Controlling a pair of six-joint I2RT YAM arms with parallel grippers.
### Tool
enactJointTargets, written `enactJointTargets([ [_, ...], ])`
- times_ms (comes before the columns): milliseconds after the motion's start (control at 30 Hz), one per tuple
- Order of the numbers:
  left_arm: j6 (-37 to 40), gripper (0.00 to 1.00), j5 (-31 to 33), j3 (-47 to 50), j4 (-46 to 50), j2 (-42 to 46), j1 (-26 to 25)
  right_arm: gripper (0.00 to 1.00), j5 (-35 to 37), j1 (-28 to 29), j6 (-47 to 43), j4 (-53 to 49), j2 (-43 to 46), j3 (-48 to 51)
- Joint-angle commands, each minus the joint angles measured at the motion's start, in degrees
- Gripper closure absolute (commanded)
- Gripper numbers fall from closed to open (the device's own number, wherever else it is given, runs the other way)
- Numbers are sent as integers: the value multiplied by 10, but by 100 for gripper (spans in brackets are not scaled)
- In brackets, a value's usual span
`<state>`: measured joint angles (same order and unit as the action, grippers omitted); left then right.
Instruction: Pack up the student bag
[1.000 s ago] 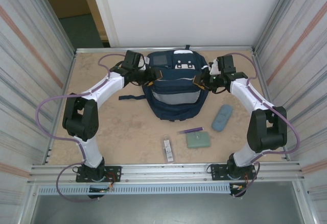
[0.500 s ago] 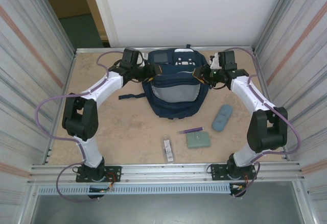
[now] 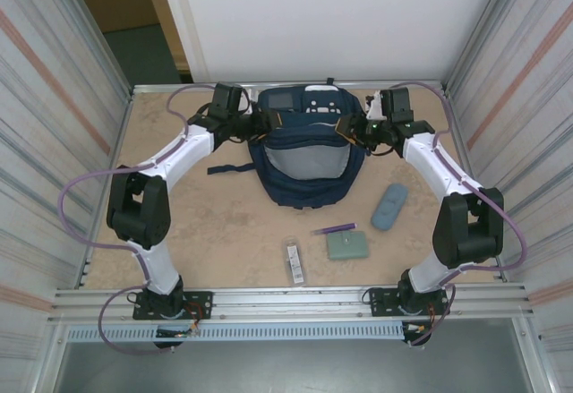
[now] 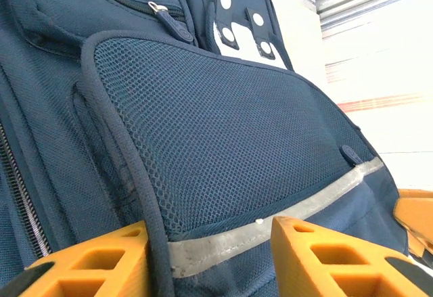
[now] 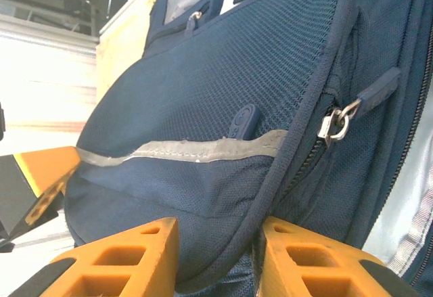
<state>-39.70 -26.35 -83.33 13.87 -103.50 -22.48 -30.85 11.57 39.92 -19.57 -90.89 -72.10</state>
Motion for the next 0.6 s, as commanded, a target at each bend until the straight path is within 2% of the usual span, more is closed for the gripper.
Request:
enactJointTargets([
  [0, 25, 55, -30, 7, -12, 42, -11, 65, -40, 42, -11, 24, 4, 16],
  [167, 40, 53, 39, 61, 75, 61, 20, 50, 15, 48, -35, -6, 29, 77],
  [333, 78, 51, 60, 142, 71, 109, 32, 38, 112, 21, -81, -100, 77, 119],
  [567, 110, 47, 59, 194, 63, 141, 22, 18, 247, -95, -99, -197, 146, 183],
])
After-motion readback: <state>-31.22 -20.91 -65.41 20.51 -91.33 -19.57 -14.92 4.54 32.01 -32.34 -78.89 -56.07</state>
